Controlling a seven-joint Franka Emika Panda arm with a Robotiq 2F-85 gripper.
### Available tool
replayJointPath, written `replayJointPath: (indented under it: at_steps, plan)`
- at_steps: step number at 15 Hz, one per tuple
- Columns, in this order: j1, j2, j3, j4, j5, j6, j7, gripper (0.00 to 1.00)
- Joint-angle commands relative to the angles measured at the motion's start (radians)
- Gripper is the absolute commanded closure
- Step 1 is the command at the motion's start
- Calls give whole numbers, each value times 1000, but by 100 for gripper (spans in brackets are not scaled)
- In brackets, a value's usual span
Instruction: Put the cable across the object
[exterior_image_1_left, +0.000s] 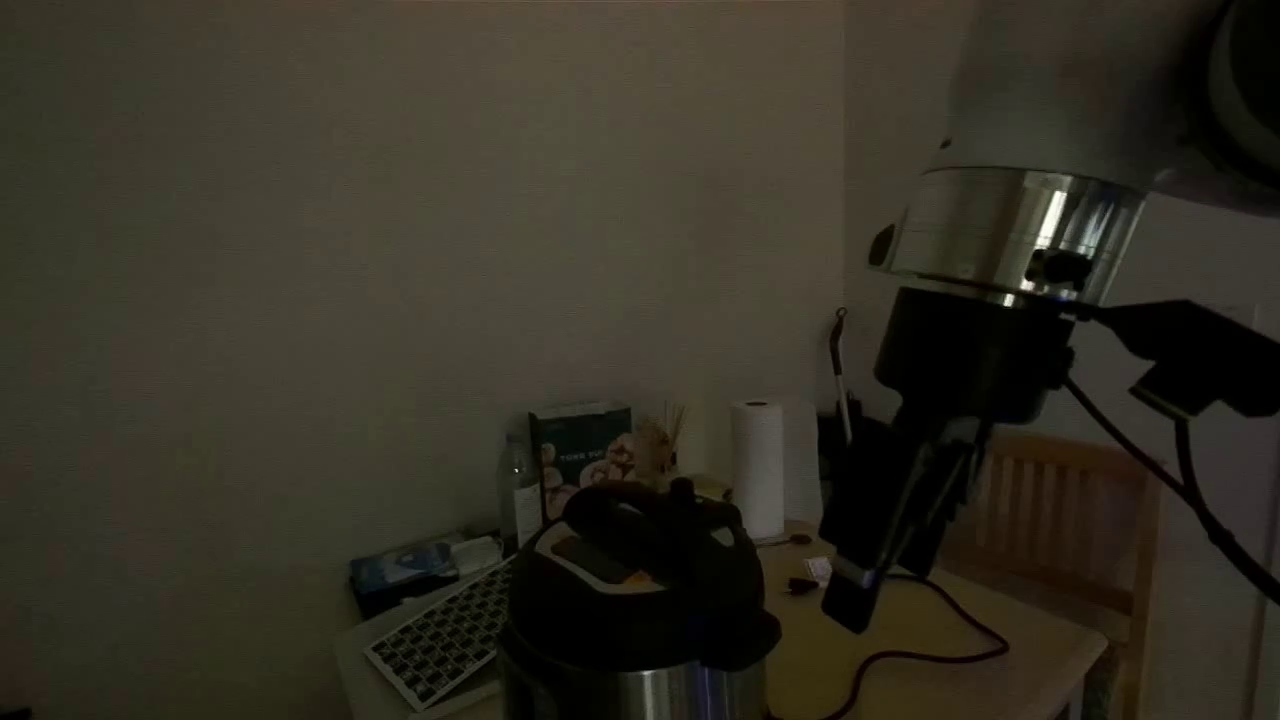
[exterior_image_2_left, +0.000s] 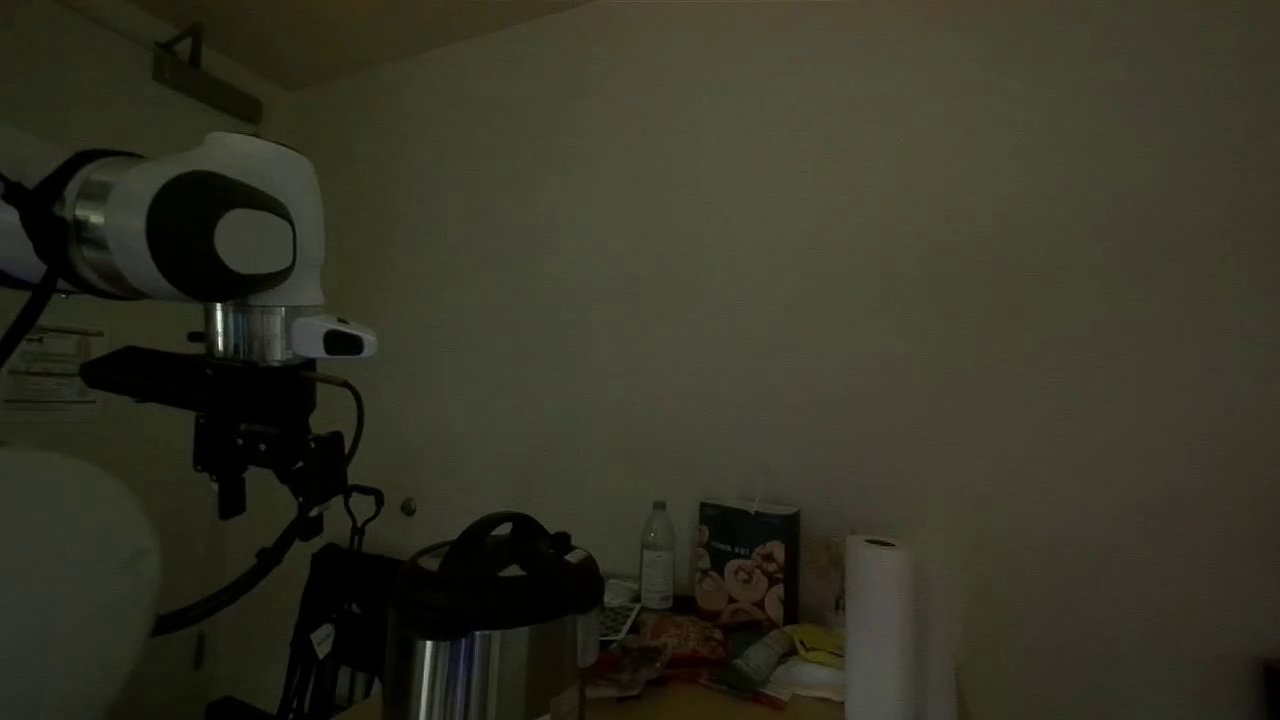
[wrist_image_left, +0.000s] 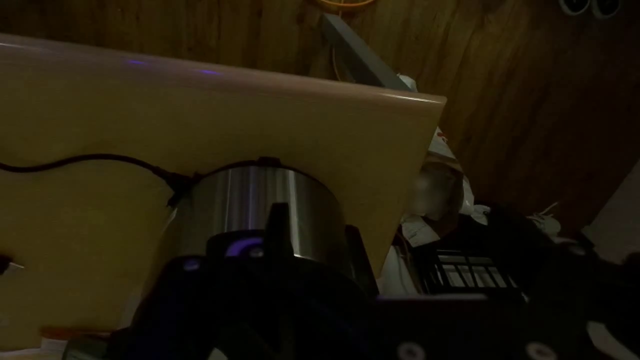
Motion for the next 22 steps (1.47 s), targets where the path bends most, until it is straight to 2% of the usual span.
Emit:
replayJointPath:
  at_steps: [1,8,9,10,12,17,20,22]
  plan:
    - [-59,-36,-27,12,-39,-76,54,0]
    - [-294,-98,17,115,-223,-324,292,0]
    - [-304,-100,22,126,-228,-348,312,0]
    - [-272,-86,-7,106,-200,-299,249,0]
    - [-292,-94,6,121,-207,-326,277,0]
    - [-294,-95,11,122,-207,-327,287,0]
    - [-294,-39,-57,158,-214,-380,185,0]
    - [-284,-2,-115,185,-225,-434,72,0]
